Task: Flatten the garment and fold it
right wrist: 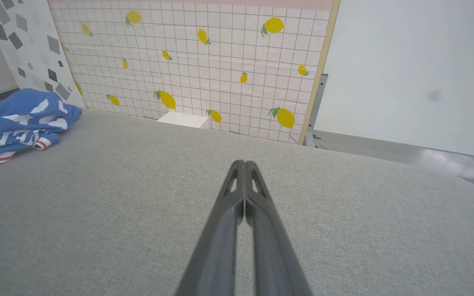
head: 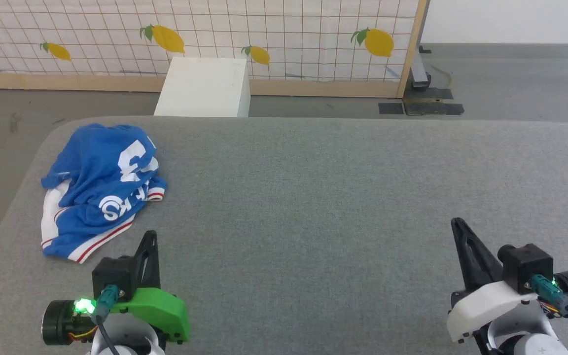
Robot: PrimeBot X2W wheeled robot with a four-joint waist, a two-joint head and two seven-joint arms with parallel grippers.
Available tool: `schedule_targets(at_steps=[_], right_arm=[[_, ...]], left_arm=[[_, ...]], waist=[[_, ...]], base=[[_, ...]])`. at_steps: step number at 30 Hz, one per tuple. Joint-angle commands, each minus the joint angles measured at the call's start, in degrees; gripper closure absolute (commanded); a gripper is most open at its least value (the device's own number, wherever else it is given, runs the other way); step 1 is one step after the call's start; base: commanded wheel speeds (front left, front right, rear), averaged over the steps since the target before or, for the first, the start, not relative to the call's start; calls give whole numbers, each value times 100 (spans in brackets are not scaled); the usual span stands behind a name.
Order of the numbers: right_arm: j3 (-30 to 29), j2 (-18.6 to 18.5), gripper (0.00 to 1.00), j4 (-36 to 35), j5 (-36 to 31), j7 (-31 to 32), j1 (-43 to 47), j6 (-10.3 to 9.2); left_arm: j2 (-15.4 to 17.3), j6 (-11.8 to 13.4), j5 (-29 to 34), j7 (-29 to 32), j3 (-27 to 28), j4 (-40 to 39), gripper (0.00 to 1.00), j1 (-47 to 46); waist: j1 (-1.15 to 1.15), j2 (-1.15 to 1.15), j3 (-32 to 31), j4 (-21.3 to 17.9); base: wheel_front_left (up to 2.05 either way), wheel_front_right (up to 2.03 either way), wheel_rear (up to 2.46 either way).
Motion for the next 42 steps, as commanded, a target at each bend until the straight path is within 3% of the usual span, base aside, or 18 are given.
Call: schedule_targets(at_steps=[1,32,33,42], right_arm=[[7,12,100,10,-36,-1,-93,-9],[7,12,100,10,-36,-1,-93,-9],[-3,0,0,0,0,0,0,0],[-59,-1,0,32,40,-44,0,0]], left_arm=[[-25,-13,63,8,21,15,100,-82],[-25,-13,63,8,21,15,100,-82],[0,0,2,0,0,0,0,0],[0,2,-29,-44,-26,6,0,12]], waist=[[0,0,0,0],[0,0,0,0],[0,0,0,0],[0,0,0,0]], base=[[0,0,0],[0,0,0],[0,0,0],[0,0,0]])
